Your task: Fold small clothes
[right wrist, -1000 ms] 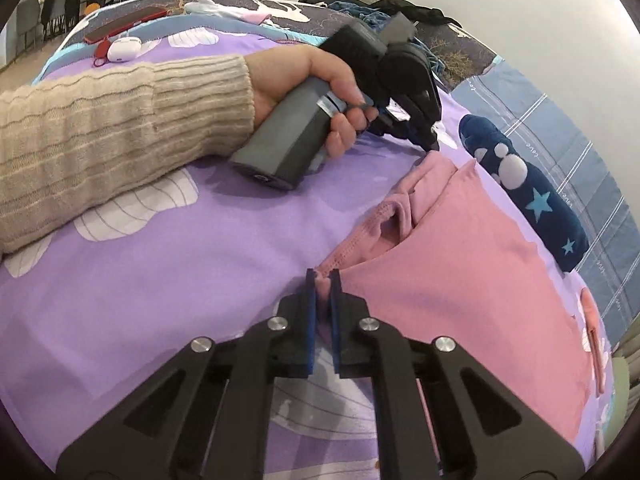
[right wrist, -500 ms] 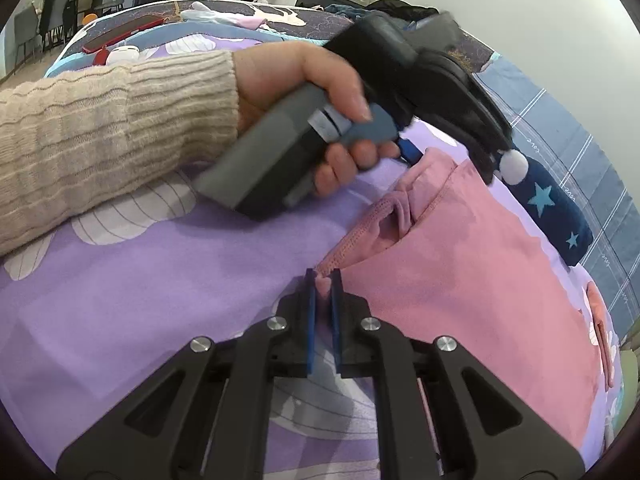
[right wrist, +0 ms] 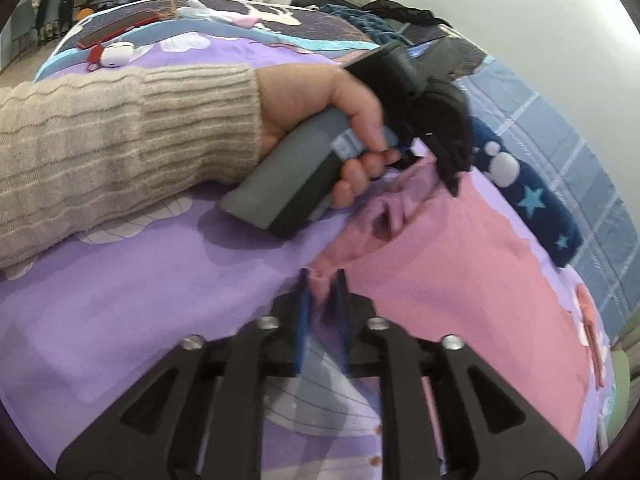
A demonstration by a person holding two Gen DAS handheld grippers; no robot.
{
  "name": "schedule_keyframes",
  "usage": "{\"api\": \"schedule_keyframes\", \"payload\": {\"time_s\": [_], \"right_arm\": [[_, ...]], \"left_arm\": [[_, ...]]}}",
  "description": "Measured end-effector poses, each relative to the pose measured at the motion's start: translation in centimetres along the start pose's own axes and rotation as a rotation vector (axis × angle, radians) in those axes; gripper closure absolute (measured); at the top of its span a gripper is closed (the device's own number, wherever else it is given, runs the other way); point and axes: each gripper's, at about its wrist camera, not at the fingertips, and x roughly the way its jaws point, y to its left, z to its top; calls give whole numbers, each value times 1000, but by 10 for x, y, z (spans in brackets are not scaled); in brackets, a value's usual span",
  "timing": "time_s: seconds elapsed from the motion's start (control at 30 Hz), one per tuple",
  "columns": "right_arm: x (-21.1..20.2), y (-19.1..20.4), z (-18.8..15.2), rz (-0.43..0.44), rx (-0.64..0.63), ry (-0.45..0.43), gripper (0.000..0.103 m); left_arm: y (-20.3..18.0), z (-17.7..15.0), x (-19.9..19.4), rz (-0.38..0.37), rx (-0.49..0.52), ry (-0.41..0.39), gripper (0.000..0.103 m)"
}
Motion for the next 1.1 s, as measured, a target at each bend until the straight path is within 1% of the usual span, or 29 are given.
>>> {"api": "schedule_keyframes", "payload": {"time_s": [0.03,0.07,0.13,0.2,0.27,0.33,0.43,0.5,0.53,0.57,0.63,0.7,0.8,0.9,0.93,1.03,1.1], "right_arm": [[-6,-3,-2,-4,13,-9,59],[-12,-7,-5,0,23,-12,58],[-17,-11,-12,-16,25,9,56],[-14,-11,-20,-39,24,55,56],[-11,-8,-22,-53,19,61,56],[-7,1,-16,-94,-19,57,57],[9,13,-3,-140,-73,51,63],[20,13,6,-168,-74,48,64],[24,12,9,-168,-66,55,69],[28,10,11,-148,-52,67,82],[30,6,13,-129,-28,78,94],[27,0,14,-103,4,71,97],[12,-23,14,-55,124,43,97],[-8,-49,11,-35,239,2,98],[-14,-57,9,-31,265,-10,97],[-36,-83,-1,-36,325,-40,97],[-50,-106,-14,-35,399,-61,97]], "left_arm": [[1,0,0,-10,-6,-2,90],[3,0,-1,-16,-10,-2,90],[4,0,-1,-19,-13,-4,90],[3,-1,-1,-18,-12,-4,90],[3,-1,-1,-17,-12,-6,89],[3,-1,-1,-18,-13,-6,89],[3,-1,-1,-20,-15,-5,89],[4,0,0,-23,-19,-3,89],[4,0,0,-27,-22,-1,89],[5,0,0,-29,-26,1,89],[5,2,1,-28,-30,8,89],[2,3,2,-12,-21,11,91],[-10,5,0,31,1,-6,92],[-27,10,-4,0,9,-23,92],[-38,13,-6,-7,28,-25,92],[-71,20,-7,29,100,-21,92],[-90,22,-5,40,131,-16,92]]}}
